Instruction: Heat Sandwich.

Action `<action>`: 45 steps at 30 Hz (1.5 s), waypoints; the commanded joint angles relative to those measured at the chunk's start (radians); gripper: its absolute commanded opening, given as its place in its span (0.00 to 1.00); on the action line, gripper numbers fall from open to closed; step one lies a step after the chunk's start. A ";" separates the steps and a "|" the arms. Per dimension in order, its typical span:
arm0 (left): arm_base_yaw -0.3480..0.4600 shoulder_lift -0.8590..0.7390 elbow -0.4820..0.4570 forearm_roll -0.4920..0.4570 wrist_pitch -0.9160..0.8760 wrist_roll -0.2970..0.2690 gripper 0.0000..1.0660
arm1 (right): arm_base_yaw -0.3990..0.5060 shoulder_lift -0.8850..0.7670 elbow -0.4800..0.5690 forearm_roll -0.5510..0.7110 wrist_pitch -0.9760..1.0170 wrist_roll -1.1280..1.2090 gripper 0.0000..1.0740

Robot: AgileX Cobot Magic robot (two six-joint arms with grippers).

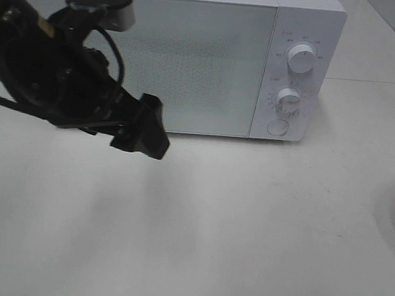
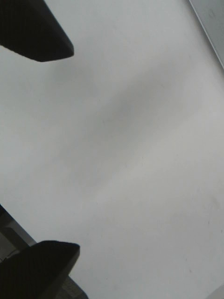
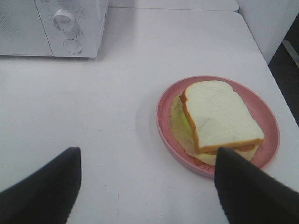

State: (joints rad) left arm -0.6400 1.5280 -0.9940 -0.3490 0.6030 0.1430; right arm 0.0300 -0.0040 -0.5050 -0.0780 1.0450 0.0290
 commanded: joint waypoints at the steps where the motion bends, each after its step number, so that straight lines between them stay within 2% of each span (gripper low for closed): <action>1: 0.067 -0.074 0.049 0.004 0.020 -0.019 0.92 | -0.008 -0.026 0.000 -0.002 -0.006 -0.005 0.71; 2: 0.067 -0.074 0.049 0.004 0.020 -0.019 0.92 | -0.008 -0.026 0.000 -0.002 -0.006 -0.005 0.71; 5: 0.160 -0.174 0.104 0.015 0.027 -0.028 0.92 | -0.008 -0.026 0.000 -0.002 -0.006 -0.005 0.71; 6: 0.207 -0.222 0.127 0.039 0.028 -0.048 0.92 | -0.008 -0.026 0.000 -0.002 -0.006 -0.005 0.71; 11: 0.287 -0.302 0.159 0.087 0.045 -0.087 0.92 | -0.008 -0.026 0.000 -0.002 -0.006 -0.005 0.71; 12: 0.337 -0.346 0.174 0.115 0.066 -0.102 0.92 | -0.008 -0.026 0.000 -0.002 -0.006 -0.005 0.71; 15: 0.420 -0.432 0.189 0.156 0.119 -0.109 0.92 | -0.008 -0.026 0.000 -0.002 -0.006 -0.005 0.71; 18: 0.458 -0.476 0.198 0.176 0.144 -0.113 0.92 | -0.008 -0.026 0.000 -0.002 -0.006 -0.005 0.71; 20: 0.510 -0.536 0.219 0.219 0.179 -0.143 0.92 | -0.008 -0.026 0.000 -0.002 -0.006 -0.005 0.71; 21: 0.510 -0.536 0.219 0.219 0.179 -0.143 0.92 | -0.008 -0.026 0.000 -0.002 -0.006 -0.005 0.71; 24: 0.573 -0.632 0.268 0.257 0.225 -0.157 0.92 | -0.008 -0.026 0.000 -0.002 -0.006 -0.005 0.71; 28: 0.604 -0.735 0.321 0.264 0.274 -0.156 0.92 | -0.008 -0.026 0.000 -0.002 -0.006 -0.005 0.71; 37: 0.604 -1.008 0.422 0.278 0.378 -0.149 0.92 | -0.008 -0.026 0.000 -0.002 -0.006 -0.005 0.71; 45: 0.604 -1.121 0.500 0.308 0.434 -0.149 0.92 | -0.008 -0.026 0.000 -0.002 -0.006 -0.005 0.71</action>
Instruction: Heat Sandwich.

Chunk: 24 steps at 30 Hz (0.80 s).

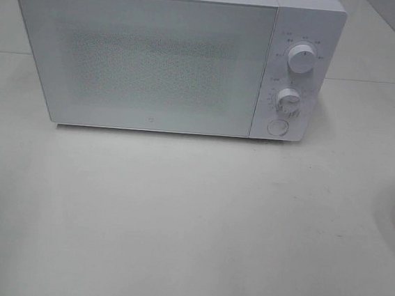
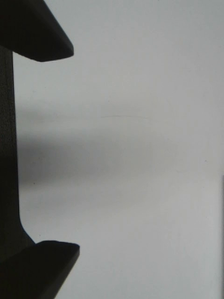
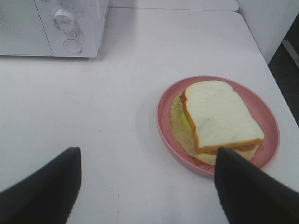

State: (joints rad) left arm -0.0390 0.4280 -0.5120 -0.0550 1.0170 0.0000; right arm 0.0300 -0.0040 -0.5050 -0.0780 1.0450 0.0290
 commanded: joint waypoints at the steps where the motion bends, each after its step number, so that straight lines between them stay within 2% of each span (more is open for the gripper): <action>1: 0.003 -0.022 0.016 0.014 0.020 -0.006 0.92 | -0.008 -0.026 0.000 -0.002 -0.006 -0.005 0.71; 13: 0.003 -0.031 0.016 0.013 0.020 -0.006 0.92 | -0.008 -0.026 0.000 -0.002 -0.006 -0.005 0.71; 17: 0.054 -0.116 0.016 0.010 0.019 -0.006 0.92 | -0.008 -0.026 0.000 -0.002 -0.006 -0.005 0.71; 24: 0.108 -0.394 0.016 0.010 0.019 -0.007 0.92 | -0.008 -0.026 0.000 -0.002 -0.006 -0.005 0.71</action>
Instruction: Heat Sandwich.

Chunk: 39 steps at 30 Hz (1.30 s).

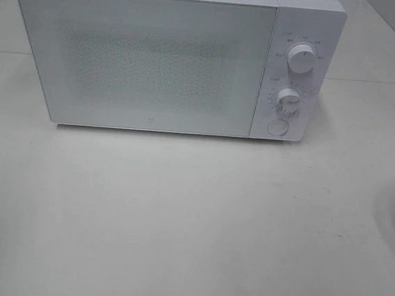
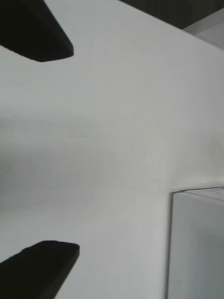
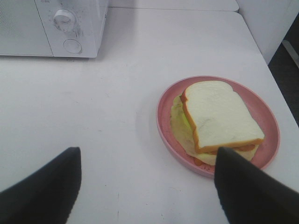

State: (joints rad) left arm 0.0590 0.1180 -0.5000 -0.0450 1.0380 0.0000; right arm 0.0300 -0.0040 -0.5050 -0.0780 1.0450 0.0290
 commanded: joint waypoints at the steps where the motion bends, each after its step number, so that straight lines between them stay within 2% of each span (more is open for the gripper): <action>1: 0.010 -0.113 0.004 0.000 -0.002 -0.006 0.92 | -0.008 -0.026 0.000 -0.002 -0.006 -0.005 0.71; 3: 0.010 -0.154 0.004 0.000 -0.002 -0.007 0.92 | -0.008 -0.026 0.000 -0.002 -0.006 -0.005 0.71; 39: 0.010 -0.149 0.004 -0.002 -0.003 -0.007 0.92 | -0.008 -0.026 0.000 -0.002 -0.006 -0.004 0.71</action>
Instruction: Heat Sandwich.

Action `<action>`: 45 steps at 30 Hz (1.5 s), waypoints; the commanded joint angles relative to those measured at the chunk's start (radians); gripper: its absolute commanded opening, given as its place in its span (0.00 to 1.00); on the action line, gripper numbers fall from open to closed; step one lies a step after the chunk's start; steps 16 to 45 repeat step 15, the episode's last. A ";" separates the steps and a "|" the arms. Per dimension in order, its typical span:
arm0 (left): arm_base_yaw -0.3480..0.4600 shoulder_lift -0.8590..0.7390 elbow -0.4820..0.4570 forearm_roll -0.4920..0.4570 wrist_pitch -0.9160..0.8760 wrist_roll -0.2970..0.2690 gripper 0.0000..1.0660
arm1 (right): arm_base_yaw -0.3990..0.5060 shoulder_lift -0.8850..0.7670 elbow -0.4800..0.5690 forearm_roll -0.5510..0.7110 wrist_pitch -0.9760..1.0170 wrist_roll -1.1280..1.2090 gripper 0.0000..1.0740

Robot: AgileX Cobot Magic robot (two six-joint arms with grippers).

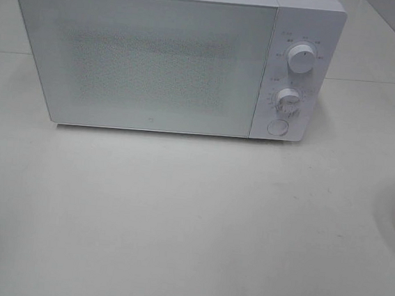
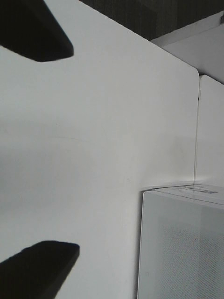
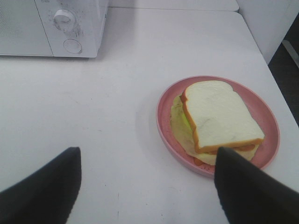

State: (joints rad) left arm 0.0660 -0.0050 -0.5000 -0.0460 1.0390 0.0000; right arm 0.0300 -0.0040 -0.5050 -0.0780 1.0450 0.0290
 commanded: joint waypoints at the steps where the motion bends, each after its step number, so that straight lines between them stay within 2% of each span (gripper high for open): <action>1: 0.003 -0.026 0.004 -0.001 -0.004 -0.007 0.92 | -0.008 -0.026 0.000 -0.002 -0.006 -0.004 0.71; 45: 0.003 -0.026 0.004 -0.001 -0.004 -0.007 0.92 | -0.008 -0.026 0.000 -0.002 -0.006 -0.004 0.71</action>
